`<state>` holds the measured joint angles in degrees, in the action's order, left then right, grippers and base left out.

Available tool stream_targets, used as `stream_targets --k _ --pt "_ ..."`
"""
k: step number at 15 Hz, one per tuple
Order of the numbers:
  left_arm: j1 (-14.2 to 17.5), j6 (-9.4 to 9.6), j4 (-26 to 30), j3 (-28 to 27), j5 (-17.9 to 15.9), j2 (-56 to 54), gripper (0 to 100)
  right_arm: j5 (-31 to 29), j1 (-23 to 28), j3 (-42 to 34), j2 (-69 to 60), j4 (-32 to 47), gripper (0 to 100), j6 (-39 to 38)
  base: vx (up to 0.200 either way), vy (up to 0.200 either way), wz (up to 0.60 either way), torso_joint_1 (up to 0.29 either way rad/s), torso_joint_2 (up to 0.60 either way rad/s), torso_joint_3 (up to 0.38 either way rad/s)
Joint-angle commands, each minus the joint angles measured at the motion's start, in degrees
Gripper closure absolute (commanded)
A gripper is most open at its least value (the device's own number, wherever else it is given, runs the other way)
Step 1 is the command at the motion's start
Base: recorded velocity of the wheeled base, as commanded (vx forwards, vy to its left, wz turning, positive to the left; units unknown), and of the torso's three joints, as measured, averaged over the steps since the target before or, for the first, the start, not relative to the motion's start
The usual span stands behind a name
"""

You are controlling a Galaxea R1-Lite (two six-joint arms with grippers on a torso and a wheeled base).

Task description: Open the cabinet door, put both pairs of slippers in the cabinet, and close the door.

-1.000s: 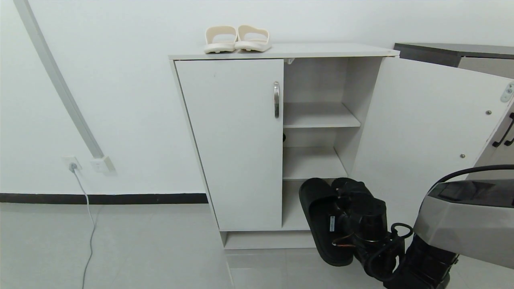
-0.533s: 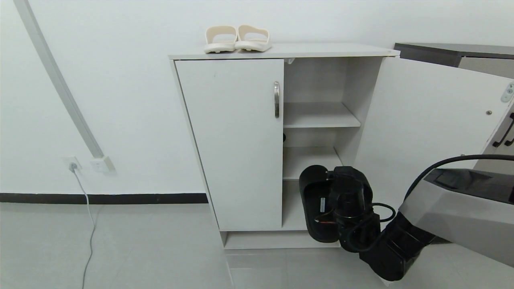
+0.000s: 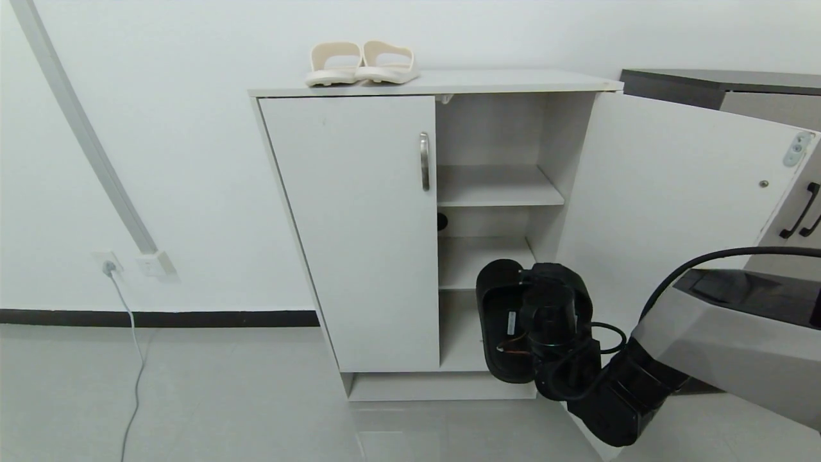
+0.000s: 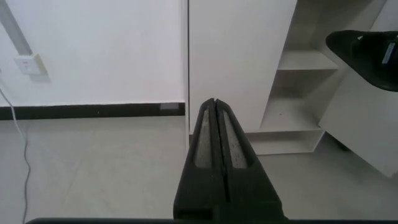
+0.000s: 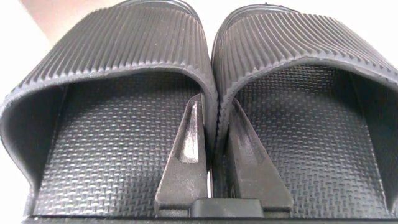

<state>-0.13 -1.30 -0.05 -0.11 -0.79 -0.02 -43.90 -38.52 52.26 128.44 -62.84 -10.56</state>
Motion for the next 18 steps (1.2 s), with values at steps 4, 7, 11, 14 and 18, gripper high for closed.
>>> stream_targets --k 4,7,11,14,18 --pt "0.0 -0.1 0.0 0.0 0.0 0.1 100 0.7 -3.0 -2.2 -0.1 -2.8 100 0.1 0.0 0.0 0.0 0.0 0.0 0.0" --pt "0.0 -0.1 0.0 0.0 0.0 0.1 100 0.7 -3.6 -2.6 0.0 -3.7 100 0.3 0.0 0.0 0.0 0.0 0.0 0.0" --pt "0.0 -0.1 0.0 0.0 0.0 0.1 100 1.9 -3.6 -3.5 0.1 -3.7 100 0.3 0.0 0.0 0.0 0.0 0.0 0.0" --pt "0.0 -0.1 0.0 0.0 0.0 0.1 100 2.8 -2.8 -4.7 0.6 -3.7 100 0.4 0.0 0.0 0.0 0.0 0.0 0.0" --pt "0.0 -0.1 0.0 0.0 0.0 0.1 100 3.1 -0.1 -4.7 1.3 -3.6 100 0.4 0.0 0.0 0.0 0.0 0.0 0.0"
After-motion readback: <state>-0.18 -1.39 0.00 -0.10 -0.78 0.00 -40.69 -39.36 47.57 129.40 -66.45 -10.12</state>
